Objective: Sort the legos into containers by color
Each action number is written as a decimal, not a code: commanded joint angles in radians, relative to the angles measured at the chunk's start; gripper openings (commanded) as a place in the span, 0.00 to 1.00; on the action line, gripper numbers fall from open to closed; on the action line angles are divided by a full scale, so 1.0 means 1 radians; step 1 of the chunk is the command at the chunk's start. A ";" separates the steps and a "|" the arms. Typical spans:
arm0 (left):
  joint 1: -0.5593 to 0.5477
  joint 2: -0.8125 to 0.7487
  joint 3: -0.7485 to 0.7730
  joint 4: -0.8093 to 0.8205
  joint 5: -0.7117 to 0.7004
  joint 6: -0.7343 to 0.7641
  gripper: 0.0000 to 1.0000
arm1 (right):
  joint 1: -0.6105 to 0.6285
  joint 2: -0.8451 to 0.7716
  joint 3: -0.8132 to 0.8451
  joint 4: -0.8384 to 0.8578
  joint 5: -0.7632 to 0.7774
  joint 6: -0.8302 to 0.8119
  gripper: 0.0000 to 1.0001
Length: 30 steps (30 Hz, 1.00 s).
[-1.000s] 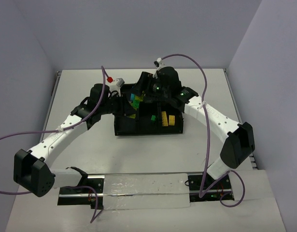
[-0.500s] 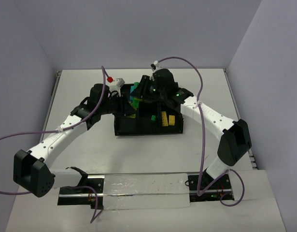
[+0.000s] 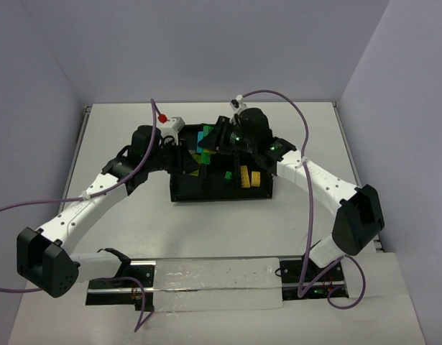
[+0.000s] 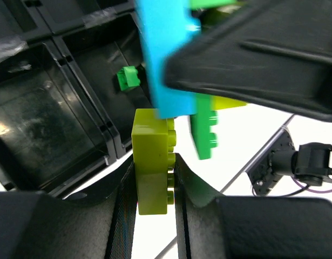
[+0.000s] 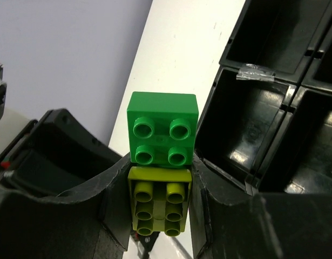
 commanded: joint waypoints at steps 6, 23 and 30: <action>0.003 -0.017 0.057 -0.011 -0.008 0.058 0.00 | -0.043 -0.113 -0.038 0.030 -0.049 -0.056 0.00; 0.009 0.060 0.081 0.011 0.080 0.042 0.00 | -0.285 -0.454 -0.207 -0.228 0.195 -0.233 0.00; 0.023 0.188 0.164 -0.107 -0.155 -0.004 0.00 | -0.327 -0.499 -0.247 -0.244 0.179 -0.248 0.00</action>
